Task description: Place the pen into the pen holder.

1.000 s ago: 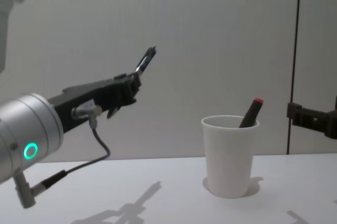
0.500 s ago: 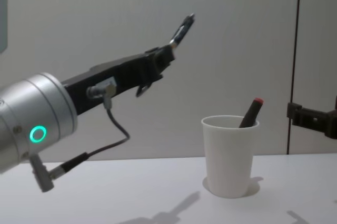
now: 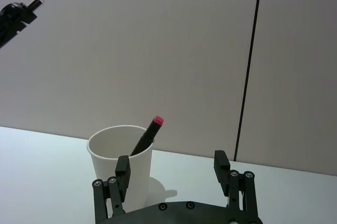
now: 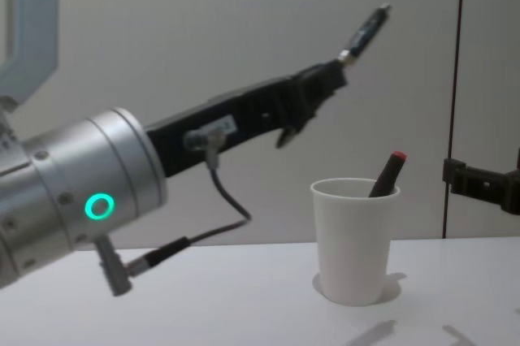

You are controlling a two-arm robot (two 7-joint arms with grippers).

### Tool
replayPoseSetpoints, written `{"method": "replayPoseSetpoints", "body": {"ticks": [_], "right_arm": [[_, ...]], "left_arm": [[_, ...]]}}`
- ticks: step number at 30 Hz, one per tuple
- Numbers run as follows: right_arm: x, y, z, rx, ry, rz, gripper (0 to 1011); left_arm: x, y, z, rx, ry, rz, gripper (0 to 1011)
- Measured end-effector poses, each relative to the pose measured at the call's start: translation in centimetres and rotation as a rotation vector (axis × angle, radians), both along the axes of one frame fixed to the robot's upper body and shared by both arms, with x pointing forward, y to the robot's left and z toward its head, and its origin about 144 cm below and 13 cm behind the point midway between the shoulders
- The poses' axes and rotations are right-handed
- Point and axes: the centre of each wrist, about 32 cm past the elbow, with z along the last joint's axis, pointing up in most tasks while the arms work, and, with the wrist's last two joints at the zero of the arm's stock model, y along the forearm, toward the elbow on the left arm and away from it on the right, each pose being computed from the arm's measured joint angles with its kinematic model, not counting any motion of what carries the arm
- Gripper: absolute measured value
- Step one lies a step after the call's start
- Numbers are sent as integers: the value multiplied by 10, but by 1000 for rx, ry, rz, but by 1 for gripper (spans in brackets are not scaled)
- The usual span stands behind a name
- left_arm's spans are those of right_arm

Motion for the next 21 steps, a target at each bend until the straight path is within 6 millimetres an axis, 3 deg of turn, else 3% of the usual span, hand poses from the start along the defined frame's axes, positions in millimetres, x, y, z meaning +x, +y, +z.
{"method": "replayPoseSetpoints", "body": {"ticks": [21], "right_arm": [[0, 0, 0, 0, 0, 0, 1001]], "left_arm": [[19, -26, -8, 42, -18, -58, 141]]}}
